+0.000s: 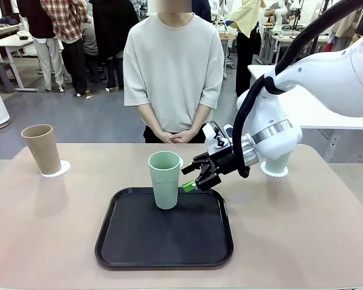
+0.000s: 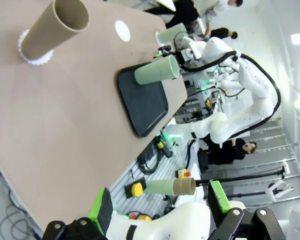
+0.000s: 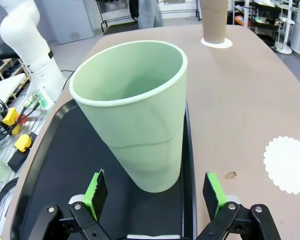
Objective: Place coasters on the table and set cups on them.
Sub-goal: Take one Reusable plastic cup from the Flat Tray and place it on a coaster set by the human.
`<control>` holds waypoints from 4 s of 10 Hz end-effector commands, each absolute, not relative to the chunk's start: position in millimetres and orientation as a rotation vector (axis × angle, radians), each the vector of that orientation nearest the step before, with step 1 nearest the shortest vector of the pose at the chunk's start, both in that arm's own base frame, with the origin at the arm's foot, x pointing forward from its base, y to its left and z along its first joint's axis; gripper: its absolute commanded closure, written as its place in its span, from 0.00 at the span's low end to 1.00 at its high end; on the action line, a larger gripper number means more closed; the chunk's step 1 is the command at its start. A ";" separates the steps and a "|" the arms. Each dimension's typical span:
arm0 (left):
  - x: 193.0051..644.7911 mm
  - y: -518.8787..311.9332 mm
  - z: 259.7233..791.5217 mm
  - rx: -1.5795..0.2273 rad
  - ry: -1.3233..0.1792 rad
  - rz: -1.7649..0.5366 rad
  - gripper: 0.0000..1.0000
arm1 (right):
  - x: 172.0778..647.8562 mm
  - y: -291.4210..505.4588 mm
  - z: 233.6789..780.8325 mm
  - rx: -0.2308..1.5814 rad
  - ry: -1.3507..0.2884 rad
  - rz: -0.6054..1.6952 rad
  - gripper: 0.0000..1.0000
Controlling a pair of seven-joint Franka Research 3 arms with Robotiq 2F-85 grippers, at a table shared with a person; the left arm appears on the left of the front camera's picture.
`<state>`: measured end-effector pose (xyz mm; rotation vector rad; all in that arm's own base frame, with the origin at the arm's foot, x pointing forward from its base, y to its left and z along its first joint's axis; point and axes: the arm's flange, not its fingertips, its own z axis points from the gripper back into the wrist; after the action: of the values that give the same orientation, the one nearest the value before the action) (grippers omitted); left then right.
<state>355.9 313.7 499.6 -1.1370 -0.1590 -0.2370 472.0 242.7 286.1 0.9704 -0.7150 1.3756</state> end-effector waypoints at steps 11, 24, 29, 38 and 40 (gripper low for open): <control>353.3 314.5 501.5 -1.142 -0.161 -0.237 0.00 | 478.1 272.5 281.2 0.992 -0.682 1.408 0.00; 353.3 314.5 501.5 -1.142 -0.161 -0.237 0.00 | 483.3 304.9 248.2 1.098 -0.735 1.349 0.00; 353.3 314.5 501.5 -1.142 -0.161 -0.237 0.00 | 468.1 299.4 246.8 1.087 -0.878 1.363 0.00; 353.3 314.5 501.5 -1.142 -0.161 -0.237 0.00 | 466.3 300.8 240.4 1.161 -0.903 1.370 0.00; 353.3 314.5 501.5 -1.142 -0.161 -0.237 0.00 | 467.6 302.3 239.2 1.194 -0.898 1.366 0.00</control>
<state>355.9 313.7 499.6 -1.1371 -0.1590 -0.2370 467.1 302.2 245.0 1.1657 -0.8462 1.3791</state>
